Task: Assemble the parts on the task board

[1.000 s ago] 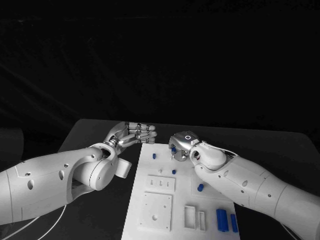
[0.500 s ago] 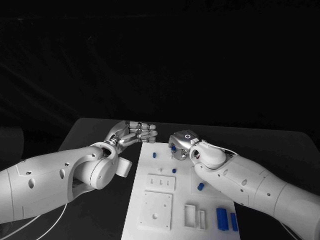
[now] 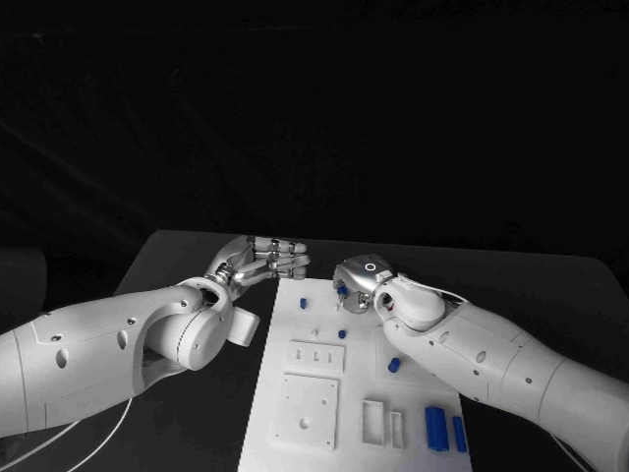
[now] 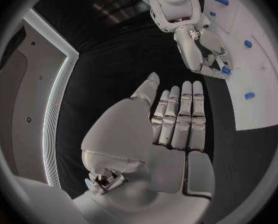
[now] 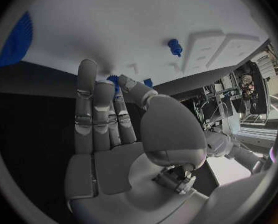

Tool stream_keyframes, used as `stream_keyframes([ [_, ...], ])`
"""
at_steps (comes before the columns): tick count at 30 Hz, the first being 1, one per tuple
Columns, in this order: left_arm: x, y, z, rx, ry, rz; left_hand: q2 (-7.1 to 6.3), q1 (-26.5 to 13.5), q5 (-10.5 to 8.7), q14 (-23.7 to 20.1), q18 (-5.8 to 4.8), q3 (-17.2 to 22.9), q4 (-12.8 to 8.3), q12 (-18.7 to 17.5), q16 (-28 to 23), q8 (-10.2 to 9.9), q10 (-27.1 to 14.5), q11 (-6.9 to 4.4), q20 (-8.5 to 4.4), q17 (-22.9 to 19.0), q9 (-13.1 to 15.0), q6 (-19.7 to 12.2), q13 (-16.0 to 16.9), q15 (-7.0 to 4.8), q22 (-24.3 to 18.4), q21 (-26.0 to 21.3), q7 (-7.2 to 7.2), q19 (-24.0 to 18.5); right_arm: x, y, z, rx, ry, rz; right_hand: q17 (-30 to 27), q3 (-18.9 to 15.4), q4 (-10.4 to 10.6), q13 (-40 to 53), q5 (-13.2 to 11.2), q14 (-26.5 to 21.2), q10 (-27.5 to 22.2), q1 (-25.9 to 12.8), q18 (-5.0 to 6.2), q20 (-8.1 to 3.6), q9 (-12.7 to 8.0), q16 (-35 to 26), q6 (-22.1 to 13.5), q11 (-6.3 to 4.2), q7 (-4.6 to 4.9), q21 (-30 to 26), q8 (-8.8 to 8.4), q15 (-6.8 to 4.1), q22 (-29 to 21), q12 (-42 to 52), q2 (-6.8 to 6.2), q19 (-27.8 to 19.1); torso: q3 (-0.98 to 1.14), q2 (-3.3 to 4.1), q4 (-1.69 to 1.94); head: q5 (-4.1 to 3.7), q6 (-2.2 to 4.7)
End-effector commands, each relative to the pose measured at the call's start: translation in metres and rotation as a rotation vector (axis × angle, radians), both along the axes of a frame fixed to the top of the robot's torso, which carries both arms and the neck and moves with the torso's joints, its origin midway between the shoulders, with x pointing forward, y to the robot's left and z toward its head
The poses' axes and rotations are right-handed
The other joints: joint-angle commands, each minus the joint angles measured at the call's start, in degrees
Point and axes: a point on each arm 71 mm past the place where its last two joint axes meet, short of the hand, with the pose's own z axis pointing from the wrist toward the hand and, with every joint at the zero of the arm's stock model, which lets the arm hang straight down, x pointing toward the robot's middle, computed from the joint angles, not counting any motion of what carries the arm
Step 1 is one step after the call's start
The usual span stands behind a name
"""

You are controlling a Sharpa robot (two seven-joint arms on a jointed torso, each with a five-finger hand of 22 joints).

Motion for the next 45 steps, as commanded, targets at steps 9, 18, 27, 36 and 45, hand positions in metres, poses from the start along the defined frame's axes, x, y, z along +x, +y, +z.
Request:
stream_keyframes([
  [9, 0.0000, -0.0011, 0.0021, -0.004, -0.008, -0.017, 0.27, 0.1, 0.33, -0.2, -0.19, -0.4, 0.1, 0.0, -0.2, -0.3, -0.3, -0.10, 0.18, 0.0, 0.0, -0.3, 0.0, -0.04, -0.1, 0.4, -0.11, 0.1, -0.0017, -0.0011, -0.0012, -0.016, 0.001, 0.001, 0.1, -0.2, 0.2, 0.1, -0.2, 0.0, -0.5, 0.0, 0.63, 0.00, 0.0, -0.1, -0.4, 0.00, -0.01, -0.4, -0.05, 0.13, 0.2, 0.3, 0.02, 0.7, -0.01, 0.11, 0.05, -0.02, 0.00],
  [18, 0.0002, -0.0014, 0.0021, -0.003, -0.007, -0.017, 0.31, 0.1, 0.29, -0.2, -0.18, -0.5, 0.2, 0.0, -0.2, -0.3, -0.4, -0.06, 0.20, 0.0, 0.0, -0.4, 0.0, -0.03, -0.1, 0.4, -0.08, 0.1, -0.0024, 0.0005, -0.0002, -0.009, -0.004, 0.008, 0.0, -0.8, 0.3, 0.1, -0.4, 0.0, -1.1, 0.0, 0.78, 0.17, 0.0, -0.2, -0.9, 0.16, 0.04, -0.9, -0.05, 0.28, 0.5, 0.3, -0.29, 0.8, -0.09, 0.13, 0.04, -0.02, 0.00],
  [27, 0.0004, -0.0010, 0.0026, -0.002, -0.006, -0.017, 0.31, 0.1, 0.29, -0.2, -0.18, -0.5, 0.2, 0.0, -0.2, -0.3, -0.4, -0.06, 0.20, 0.0, 0.0, -0.4, 0.0, -0.03, -0.1, 0.4, -0.08, 0.1, -0.0026, 0.0003, -0.0001, 0.004, 0.005, 0.012, -0.1, -1.2, 0.3, 0.0, -0.2, 0.0, -3.4, 0.0, 0.97, 0.56, -0.1, -0.4, -2.8, 0.80, 0.13, -1.5, -0.11, 0.75, 0.6, 0.3, -0.71, 0.9, -0.14, 0.16, 0.02, -0.03, -0.16],
  [36, 0.0003, -0.0003, 0.0030, -0.002, -0.006, -0.017, 0.31, 0.1, 0.29, -0.2, -0.18, -0.5, 0.2, 0.0, -0.2, -0.3, -0.4, -0.06, 0.20, 0.0, 0.0, -0.4, 0.0, -0.03, -0.1, 0.4, -0.08, 0.1, -0.0030, 0.0009, 0.0003, 0.015, 0.009, 0.017, -0.3, -1.5, 0.3, 0.0, -0.2, 0.1, -4.3, 0.0, 1.11, 0.82, -0.1, -0.6, -3.6, 1.04, -0.11, -1.9, -0.10, 0.96, 0.6, 0.3, -1.04, 1.1, -0.13, 0.18, 0.01, 0.04, -0.20],
  [45, 0.0005, 0.0001, 0.0034, -0.002, -0.006, -0.016, 0.31, 0.1, 0.29, -0.2, -0.18, -0.5, 0.2, 0.0, -0.2, -0.3, -0.4, -0.06, 0.20, 0.0, 0.0, -0.4, 0.0, -0.03, -0.1, 0.4, -0.08, 0.1, -0.0030, 0.0007, 0.0004, 0.019, 0.010, 0.017, -0.3, -1.6, 0.4, 0.0, -0.1, 0.1, -4.5, 0.0, 1.20, 0.87, -0.1, -0.6, -3.7, 1.07, -0.10, -2.1, -0.10, 0.99, 0.6, 0.3, -1.05, 1.2, -0.14, 0.21, 0.02, 0.10, -0.23],
])
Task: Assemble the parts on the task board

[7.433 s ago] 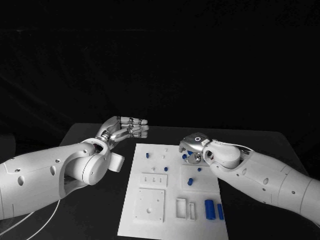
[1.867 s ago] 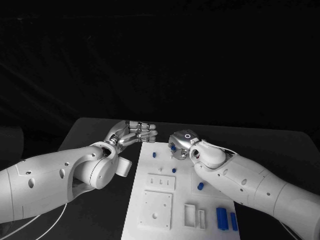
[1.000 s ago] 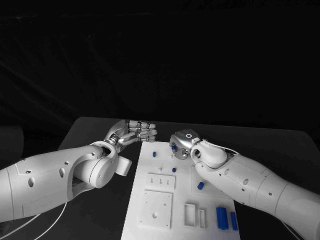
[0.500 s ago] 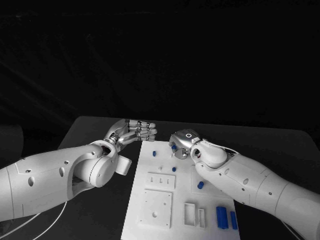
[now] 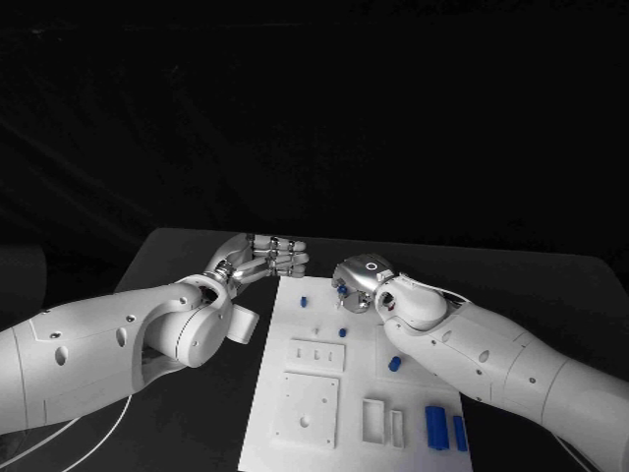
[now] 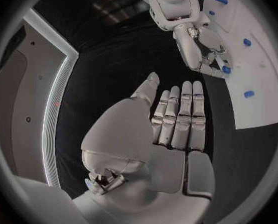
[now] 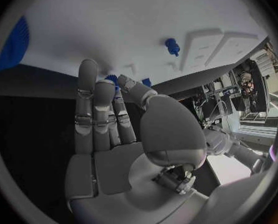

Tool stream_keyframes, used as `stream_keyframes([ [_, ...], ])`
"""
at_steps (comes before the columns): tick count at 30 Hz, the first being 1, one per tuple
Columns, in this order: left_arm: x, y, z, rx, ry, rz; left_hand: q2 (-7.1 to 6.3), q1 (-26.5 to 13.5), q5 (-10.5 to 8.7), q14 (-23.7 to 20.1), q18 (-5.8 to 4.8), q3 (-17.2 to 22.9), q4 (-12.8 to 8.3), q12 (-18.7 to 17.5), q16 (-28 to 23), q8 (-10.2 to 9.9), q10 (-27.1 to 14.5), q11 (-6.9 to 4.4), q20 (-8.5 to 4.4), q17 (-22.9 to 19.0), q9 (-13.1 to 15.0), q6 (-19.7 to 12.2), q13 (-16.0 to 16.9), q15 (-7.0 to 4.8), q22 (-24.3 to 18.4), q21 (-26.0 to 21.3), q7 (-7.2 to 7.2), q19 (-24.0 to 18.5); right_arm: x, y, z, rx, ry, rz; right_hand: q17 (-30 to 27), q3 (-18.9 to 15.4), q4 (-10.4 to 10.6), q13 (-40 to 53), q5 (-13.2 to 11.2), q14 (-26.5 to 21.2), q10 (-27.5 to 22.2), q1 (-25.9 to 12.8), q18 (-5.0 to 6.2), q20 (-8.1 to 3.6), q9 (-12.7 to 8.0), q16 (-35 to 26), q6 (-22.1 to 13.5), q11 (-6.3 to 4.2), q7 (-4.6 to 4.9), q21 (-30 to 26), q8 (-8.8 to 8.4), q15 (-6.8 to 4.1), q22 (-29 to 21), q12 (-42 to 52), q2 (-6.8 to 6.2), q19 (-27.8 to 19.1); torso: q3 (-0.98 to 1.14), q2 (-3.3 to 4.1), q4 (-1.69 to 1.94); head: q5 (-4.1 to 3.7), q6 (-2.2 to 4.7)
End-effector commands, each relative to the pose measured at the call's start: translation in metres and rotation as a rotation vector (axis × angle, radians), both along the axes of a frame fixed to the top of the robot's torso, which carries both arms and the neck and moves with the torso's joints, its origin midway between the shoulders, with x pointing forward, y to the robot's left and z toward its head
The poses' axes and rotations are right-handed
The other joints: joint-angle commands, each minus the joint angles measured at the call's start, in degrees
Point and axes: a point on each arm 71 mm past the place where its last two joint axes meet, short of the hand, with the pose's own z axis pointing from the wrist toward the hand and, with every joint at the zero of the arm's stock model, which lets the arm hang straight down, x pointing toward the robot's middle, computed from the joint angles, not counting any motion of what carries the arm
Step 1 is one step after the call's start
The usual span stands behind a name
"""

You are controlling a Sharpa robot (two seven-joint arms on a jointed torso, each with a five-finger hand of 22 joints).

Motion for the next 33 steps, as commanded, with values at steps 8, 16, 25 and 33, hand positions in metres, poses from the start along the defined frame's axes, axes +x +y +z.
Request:
stream_keyframes([
  [8, 0.000, 0.001, 0.003, -0.002, -0.008, -0.012, 0.30, 0.1, 0.25, -0.2, -0.17, -0.4, 0.0, 0.0, -0.2, -0.3, -0.6, -0.03, 0.21, 0.0, 0.0, -0.4, 0.0, -0.02, -0.1, 0.4, -0.10, 0.1, -0.002, -0.005, 0.006, 0.074, -0.019, 0.020, -0.7, -11.6, 2.1, -0.1, 0.3, -0.2, -4.9, 1.1, 1.42, 1.15, 0.0, -1.5, -4.1, 0.87, -0.23, -3.0, 0.11, 0.72, -2.2, -0.2, -0.89, 2.1, 0.08, -0.03, -0.22, -0.08, 0.20],
  [16, 0.002, 0.007, 0.005, 0.001, -0.013, 0.001, 0.15, 0.2, 0.21, -0.2, -0.16, -0.5, -0.1, 0.0, -0.2, -0.3, -1.0, 0.08, 0.24, 0.0, 0.0, -0.5, 0.0, 0.02, -0.1, 0.4, -0.03, 0.1, -0.011, -0.020, 0.032, 0.182, -0.034, 0.049, -0.6, -26.9, 14.1, 0.0, 2.6, -0.6, -8.1, 5.8, 1.47, 1.43, -0.2, -1.8, -8.2, 1.57, -1.52, -3.1, -0.19, 1.18, -7.9, -0.2, -3.71, 2.6, 0.34, -0.13, -1.15, -0.08, 0.75],
  [25, 0.004, 0.016, 0.006, 0.010, -0.023, 0.019, 0.19, 0.2, 0.23, -0.2, -0.15, -0.5, -0.1, 0.0, -0.2, -0.3, -1.1, 0.11, 0.25, 0.0, 0.0, -0.5, 0.0, 0.02, -0.1, 0.3, -0.02, 0.1, -0.020, -0.068, 0.051, 0.157, -0.042, 0.008, 0.2, -23.6, 5.2, 0.1, 3.3, -0.7, 2.1, 2.0, -0.10, -0.41, 0.1, -2.1, -2.6, -1.17, -0.07, -1.5, -0.09, -0.76, -10.0, -0.1, -0.32, 2.3, 1.06, -0.71, -2.74, -0.48, 1.27],
  [33, 0.008, 0.021, 0.005, 0.020, -0.033, 0.031, 0.24, 0.3, 0.28, -0.3, -0.15, -0.5, -0.2, 0.0, -0.2, -0.3, -1.0, 0.09, 0.27, 0.0, 0.0, -0.5, 0.0, 0.05, -0.1, 0.3, -0.03, 0.1, -0.020, -0.099, 0.049, 0.077, -0.032, -0.039, 0.9, -20.1, 3.1, 1.3, 2.4, -0.6, 12.2, -0.1, -2.04, -2.40, 0.1, -2.8, -3.0, -4.23, -0.87, -1.3, -0.06, -2.83, -10.8, 1.2, -1.01, 2.4, 1.76, -1.15, -3.79, -0.78, 1.18],
])
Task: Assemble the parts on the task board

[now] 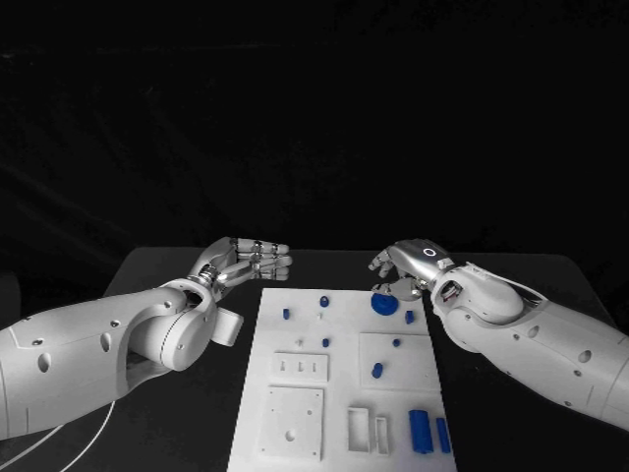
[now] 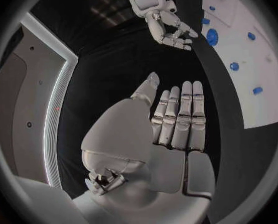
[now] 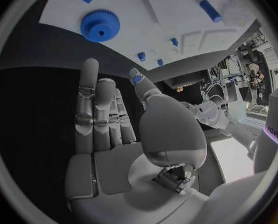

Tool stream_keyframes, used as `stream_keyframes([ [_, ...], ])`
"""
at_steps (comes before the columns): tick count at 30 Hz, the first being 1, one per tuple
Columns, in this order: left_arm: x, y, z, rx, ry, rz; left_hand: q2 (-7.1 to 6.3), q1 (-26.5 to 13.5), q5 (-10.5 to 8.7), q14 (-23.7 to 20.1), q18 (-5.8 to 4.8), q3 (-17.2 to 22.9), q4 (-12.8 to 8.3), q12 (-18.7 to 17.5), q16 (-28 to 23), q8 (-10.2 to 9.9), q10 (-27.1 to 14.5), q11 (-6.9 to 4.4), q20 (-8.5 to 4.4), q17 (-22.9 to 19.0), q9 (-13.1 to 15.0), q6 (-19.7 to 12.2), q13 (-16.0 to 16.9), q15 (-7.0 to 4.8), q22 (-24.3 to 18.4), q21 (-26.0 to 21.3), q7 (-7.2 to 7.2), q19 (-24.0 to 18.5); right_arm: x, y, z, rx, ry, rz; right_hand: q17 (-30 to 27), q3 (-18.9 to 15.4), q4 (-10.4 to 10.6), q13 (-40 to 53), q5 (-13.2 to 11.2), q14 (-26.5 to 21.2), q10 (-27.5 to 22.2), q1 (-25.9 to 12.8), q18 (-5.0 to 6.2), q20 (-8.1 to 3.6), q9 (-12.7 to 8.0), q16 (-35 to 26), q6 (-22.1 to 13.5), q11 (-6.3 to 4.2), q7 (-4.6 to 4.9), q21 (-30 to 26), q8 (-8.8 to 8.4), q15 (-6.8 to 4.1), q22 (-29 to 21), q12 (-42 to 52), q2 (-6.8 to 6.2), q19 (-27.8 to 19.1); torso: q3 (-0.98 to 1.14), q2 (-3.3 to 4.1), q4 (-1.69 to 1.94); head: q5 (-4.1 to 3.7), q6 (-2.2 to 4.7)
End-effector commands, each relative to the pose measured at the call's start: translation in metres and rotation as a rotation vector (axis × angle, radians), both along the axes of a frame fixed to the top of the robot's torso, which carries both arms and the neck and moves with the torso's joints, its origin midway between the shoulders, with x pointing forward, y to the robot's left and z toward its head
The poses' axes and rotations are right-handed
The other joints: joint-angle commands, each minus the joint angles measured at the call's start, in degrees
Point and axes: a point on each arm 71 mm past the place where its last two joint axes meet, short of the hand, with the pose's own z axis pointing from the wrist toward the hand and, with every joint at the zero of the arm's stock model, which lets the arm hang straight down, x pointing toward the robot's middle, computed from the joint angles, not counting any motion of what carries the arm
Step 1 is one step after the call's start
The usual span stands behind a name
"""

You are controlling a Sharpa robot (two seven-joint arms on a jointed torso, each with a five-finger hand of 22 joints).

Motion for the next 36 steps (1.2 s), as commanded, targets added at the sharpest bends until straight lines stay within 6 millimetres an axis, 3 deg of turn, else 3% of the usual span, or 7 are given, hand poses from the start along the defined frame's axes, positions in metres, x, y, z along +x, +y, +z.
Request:
stream_keyframes([
  [1, 0.000, -0.001, 0.002, 0.001, -0.018, -0.019, 0.24, 0.3, 0.28, -0.3, -0.16, -0.3, 0.0, 0.0, -0.2, -0.3, -0.4, -0.11, 0.27, 0.0, 0.0, -0.5, 0.0, 0.05, -0.1, 0.3, -0.03, 0.1, 0.000, -0.004, -0.005, -0.058, 0.027, -0.005, 0.1, -0.2, 0.2, 0.9, -0.5, 0.1, 2.9, -0.4, -1.46, -0.93, 0.0, -0.4, -0.3, -1.12, -0.78, 0.4, -0.04, -1.01, -0.1, 1.1, -0.28, 2.3, 0.59, -0.21, -0.64, -0.18, -0.12],
  [5, 0.000, 0.000, 0.002, 0.001, -0.017, -0.018, 0.24, 0.3, 0.28, -0.3, -0.16, -0.3, 0.0, 0.0, -0.2, -0.3, -0.4, -0.11, 0.27, 0.0, 0.0, -0.5, 0.0, 0.05, -0.1, 0.3, -0.03, 0.1, 0.001, -0.009, -0.010, -0.087, 0.047, -0.015, 1.7, -5.3, 3.3, 20.8, -0.2, 0.8, 0.0, 1.9, -3.51, -2.73, 0.2, -0.9, -0.8, -3.02, -1.31, 2.1, 0.48, -2.57, -0.2, 16.3, -0.68, 2.4, 0.77, -0.24, -0.67, -0.34, -0.24],
  [9, 0.001, -0.001, 0.001, 0.001, -0.017, -0.019, 0.24, 0.3, 0.28, -0.3, -0.16, -0.3, 0.0, 0.0, -0.2, -0.3, -0.4, -0.11, 0.27, 0.0, 0.0, -0.5, 0.0, 0.05, -0.1, 0.3, -0.03, 0.1, 0.004, -0.012, -0.015, -0.100, 0.066, -0.032, 7.2, -5.5, 4.5, 45.9, -0.6, 0.0, -8.2, 1.8, -2.90, -2.26, 0.1, 2.3, -2.6, -2.81, -0.64, 5.8, 0.06, -1.98, 2.5, 37.9, -2.11, 1.9, 0.57, -0.23, -0.50, -0.69, -0.34],
  [12, 0.001, -0.001, 0.001, 0.001, -0.016, -0.021, 0.24, 0.3, 0.28, -0.3, -0.16, -0.3, 0.0, 0.0, -0.2, -0.3, -0.4, -0.11, 0.27, 0.0, 0.0, -0.5, 0.0, 0.05, -0.1, 0.3, -0.03, 0.1, 0.008, -0.015, -0.020, -0.108, 0.083, -0.048, 13.7, -5.7, 5.1, 54.4, -0.4, 0.0, -6.8, 1.6, -2.27, -1.98, 0.0, 5.2, -3.4, -2.48, -0.45, 7.9, -0.03, -1.65, 5.2, 45.8, -2.35, 1.7, 0.49, -0.15, -0.38, -0.83, -0.43],
  [19, 0.003, -0.002, 0.001, 0.002, -0.015, -0.021, 0.30, 0.2, 0.29, -0.3, -0.15, -0.4, 0.0, 0.0, -0.2, -0.3, -0.5, -0.09, 0.30, 0.0, 0.0, -0.6, 0.0, 0.06, -0.1, 0.3, -0.02, 0.0, 0.011, -0.014, -0.029, -0.134, 0.102, -0.061, 24.0, -5.1, 6.2, 62.7, 0.1, 1.0, -4.1, 1.9, -1.31, -1.27, -0.3, 8.4, -7.9, -1.90, 0.07, 10.7, -0.23, -0.99, 12.0, 53.4, -3.16, 0.2, 0.52, -0.02, -0.07, -1.01, -0.44],
  [26, 0.003, -0.002, 0.001, 0.001, -0.014, -0.024, 0.30, 0.2, 0.29, -0.3, -0.15, -0.4, 0.0, 0.0, -0.2, -0.3, -0.5, -0.09, 0.30, 0.0, 0.0, -0.6, 0.0, 0.06, -0.1, 0.3, -0.02, 0.0, 0.015, -0.014, -0.037, -0.148, 0.129, -0.077, 27.1, -3.8, 5.1, 65.5, 0.5, 1.5, -2.9, 1.3, -1.38, -1.23, -0.1, 9.3, -3.7, -1.93, -0.07, 15.1, -0.09, -0.91, 19.9, 56.2, -2.46, -0.2, 0.63, 0.25, 0.30, -1.21, -0.65],
  [36, 0.002, -0.002, 0.001, 0.001, -0.011, -0.026, 0.30, 0.2, 0.29, -0.3, -0.15, -0.4, 0.0, 0.0, -0.2, -0.3, -0.5, -0.09, 0.30, 0.0, 0.0, -0.6, 0.0, 0.06, -0.1, 0.3, -0.02, 0.0, 0.018, -0.019, -0.042, -0.150, 0.149, -0.099, 29.2, -0.6, 5.0, 67.5, 0.4, 1.8, -1.9, 0.3, -1.37, -1.02, -0.1, 10.5, -1.2, -1.87, -0.28, 19.1, -0.11, -0.75, 28.4, 58.5, -2.23, -0.6, 0.70, 0.18, 0.13, -0.85, -1.01],
])
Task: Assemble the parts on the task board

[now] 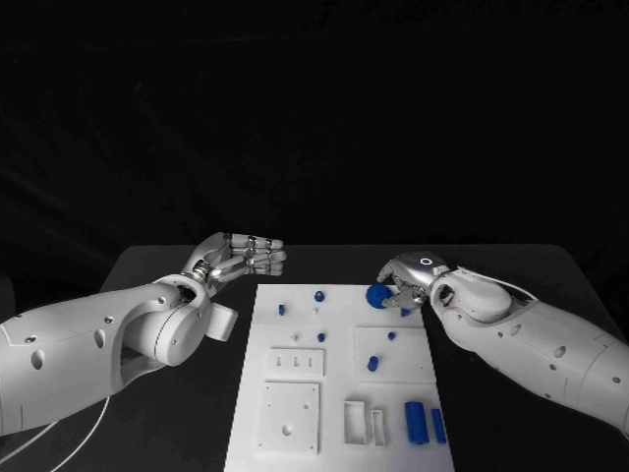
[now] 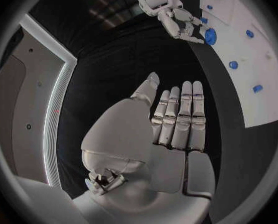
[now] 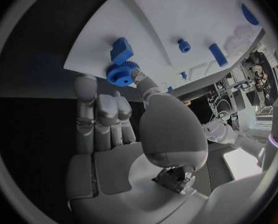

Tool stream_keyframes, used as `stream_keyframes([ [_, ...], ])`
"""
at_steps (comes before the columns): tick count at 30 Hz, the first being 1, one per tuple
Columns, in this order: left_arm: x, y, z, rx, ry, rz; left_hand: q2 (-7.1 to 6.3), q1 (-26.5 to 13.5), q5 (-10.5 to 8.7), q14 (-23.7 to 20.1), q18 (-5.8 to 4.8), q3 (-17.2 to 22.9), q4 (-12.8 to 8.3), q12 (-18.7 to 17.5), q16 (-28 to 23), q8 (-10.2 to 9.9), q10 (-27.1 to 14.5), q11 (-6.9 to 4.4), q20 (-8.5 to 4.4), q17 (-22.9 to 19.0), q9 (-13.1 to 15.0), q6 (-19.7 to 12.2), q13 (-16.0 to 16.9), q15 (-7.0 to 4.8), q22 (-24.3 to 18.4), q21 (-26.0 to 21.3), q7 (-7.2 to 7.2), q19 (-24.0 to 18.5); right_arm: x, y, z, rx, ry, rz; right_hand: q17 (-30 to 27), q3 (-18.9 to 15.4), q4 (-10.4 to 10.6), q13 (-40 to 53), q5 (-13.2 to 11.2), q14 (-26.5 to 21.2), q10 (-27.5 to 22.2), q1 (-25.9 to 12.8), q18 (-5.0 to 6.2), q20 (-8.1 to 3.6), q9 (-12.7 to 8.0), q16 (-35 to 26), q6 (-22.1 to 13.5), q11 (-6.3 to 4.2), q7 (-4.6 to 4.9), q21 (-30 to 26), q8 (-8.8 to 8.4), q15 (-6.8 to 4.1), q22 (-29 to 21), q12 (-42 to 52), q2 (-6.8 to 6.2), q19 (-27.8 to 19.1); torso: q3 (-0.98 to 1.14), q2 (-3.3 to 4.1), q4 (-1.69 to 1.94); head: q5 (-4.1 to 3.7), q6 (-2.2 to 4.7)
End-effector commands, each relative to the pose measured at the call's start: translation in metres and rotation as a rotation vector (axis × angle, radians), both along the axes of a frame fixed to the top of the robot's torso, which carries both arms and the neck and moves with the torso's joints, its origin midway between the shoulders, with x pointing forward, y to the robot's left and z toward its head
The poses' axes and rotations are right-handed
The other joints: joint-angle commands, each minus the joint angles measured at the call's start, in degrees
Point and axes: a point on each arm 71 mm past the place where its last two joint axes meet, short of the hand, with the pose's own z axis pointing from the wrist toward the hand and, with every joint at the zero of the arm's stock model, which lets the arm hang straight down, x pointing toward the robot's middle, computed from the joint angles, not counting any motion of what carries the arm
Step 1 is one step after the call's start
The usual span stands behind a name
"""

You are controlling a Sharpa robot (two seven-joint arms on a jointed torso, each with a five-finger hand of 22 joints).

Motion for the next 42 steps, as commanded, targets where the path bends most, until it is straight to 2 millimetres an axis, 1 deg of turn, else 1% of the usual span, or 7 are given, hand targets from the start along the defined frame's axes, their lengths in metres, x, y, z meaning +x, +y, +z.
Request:
stream_keyframes([
  [1, -0.001, -0.002, 0.002, -0.005, -0.007, -0.022, 0.30, 0.2, 0.29, -0.3, -0.15, -0.4, 0.0, 0.0, -0.2, -0.3, -0.3, 0.12, 0.30, 0.0, 0.0, -0.6, 0.0, 0.06, -0.1, 0.3, -0.02, 0.0, 0.001, -0.001, -0.003, -0.019, 0.018, -0.009, 0.3, 1.2, 0.0, 0.5, -0.6, 0.6, 0.6, -0.9, 0.72, 0.20, 0.1, 0.5, 0.6, -0.01, 0.03, 1.0, 0.03, 0.06, 1.5, 0.8, -0.10, 0.2, 0.04, -0.04, -0.02, 0.09, -0.12],
  [7, -0.001, -0.002, 0.001, -0.005, -0.006, -0.022, 0.34, 0.3, 0.34, -0.3, -0.12, -0.4, -0.1, 0.0, -0.2, -0.3, -0.3, 0.12, 0.28, 0.0, 0.0, -0.6, 0.0, 0.06, -0.1, 0.3, 0.00, 0.1, 0.001, -0.003, -0.004, -0.013, 0.023, -0.014, 0.8, 2.7, 0.0, 1.4, -1.3, 0.7, 1.2, -1.2, 0.66, 0.29, 0.0, 1.1, 1.1, 0.04, -0.05, 1.6, 0.00, 0.13, 5.0, 1.9, -0.18, 0.4, 0.14, -0.09, -0.10, 0.13, -0.08],
  [13, -0.001, -0.002, 0.001, -0.004, -0.005, -0.022, 0.34, 0.3, 0.34, -0.3, -0.12, -0.4, -0.1, 0.0, -0.2, -0.3, -0.3, 0.12, 0.28, 0.0, 0.0, -0.6, 0.0, 0.06, -0.1, 0.3, 0.00, 0.1, 0.001, -0.002, -0.005, -0.002, 0.034, -0.013, 0.9, 2.8, 0.1, 1.6, -1.4, 0.7, 1.4, -1.3, 0.60, 0.32, 0.0, 1.2, 1.1, 0.05, -0.13, 0.9, 0.01, 0.16, 6.5, 2.2, -0.18, 0.7, 0.12, -0.06, -0.12, 0.09, -0.13],
  [19, -0.001, -0.003, 0.001, -0.003, -0.003, -0.025, 0.34, 0.3, 0.34, -0.3, -0.12, -0.4, -0.1, 0.0, -0.2, -0.3, -0.3, 0.12, 0.28, 0.0, 0.0, -0.6, 0.0, 0.06, -0.1, 0.3, 0.00, 0.1, 0.002, -0.003, -0.007, 0.044, 0.076, -0.030, 1.2, 1.5, 1.0, 2.0, -0.8, 0.7, 1.6, -1.4, 0.63, 0.39, 0.0, 1.5, 0.2, 0.16, 0.05, 0.0, 0.02, 0.23, 8.7, 2.6, -0.09, 1.2, 0.07, -0.07, -0.09, 0.00, -0.30],
  [21, -0.001, -0.003, 0.001, -0.003, -0.003, -0.025, 0.26, 0.4, 0.29, -0.4, -0.13, -0.4, -0.2, 0.0, -0.2, -0.3, -0.4, 0.16, 0.30, 0.0, 0.0, -0.7, 0.0, 0.08, -0.1, 0.3, 0.03, 0.0, 0.003, -0.003, -0.008, 0.057, 0.086, -0.036, 1.3, 1.3, 1.2, 2.1, -0.6, 0.7, 1.7, -1.6, 0.63, 0.37, 0.0, 1.6, 0.1, 0.18, 0.08, 0.1, 0.03, 0.22, 8.9, 2.8, -0.15, 1.3, 0.07, -0.05, -0.07, -0.17, -0.27],
  [30, -0.001, -0.003, 0.001, -0.001, -0.003, -0.025, 0.21, 0.4, 0.30, -0.4, -0.12, -0.4, -0.3, 0.0, -0.2, -0.3, -0.5, 0.20, 0.31, 0.0, -0.1, -0.8, 0.0, 0.09, -0.1, 0.3, 0.07, 0.0, 0.005, -0.005, -0.011, 0.090, 0.120, -0.052, 1.5, 0.4, 2.3, 2.2, 0.0, 0.7, 1.6, -2.1, 0.67, 0.43, 0.0, 1.8, -0.1, 0.24, 0.13, -0.3, 0.03, 0.27, 10.2, 2.8, 0.08, 1.5, 0.00, 0.03, -0.04, -0.01, -0.21],
  [42, -0.001, -0.003, 0.001, 0.000, -0.002, -0.027, 0.21, 0.4, 0.30, -0.4, -0.12, -0.4, -0.3, 0.0, -0.2, -0.3, -0.5, 0.20, 0.31, 0.0, -0.1, -0.8, 0.0, 0.09, -0.1, 0.3, 0.07, 0.0, 0.007, -0.004, -0.015, 0.093, 0.139, -0.059, 1.6, 0.2, 2.9, 2.2, 0.1, 0.7, 1.6, -2.4, 0.68, 0.43, 0.0, 1.9, -0.1, 0.27, 0.17, -0.7, 0.04, 0.28, 10.9, 2.8, 0.20, 1.6, 0.03, 0.04, 0.01, 0.22, -0.58],
])
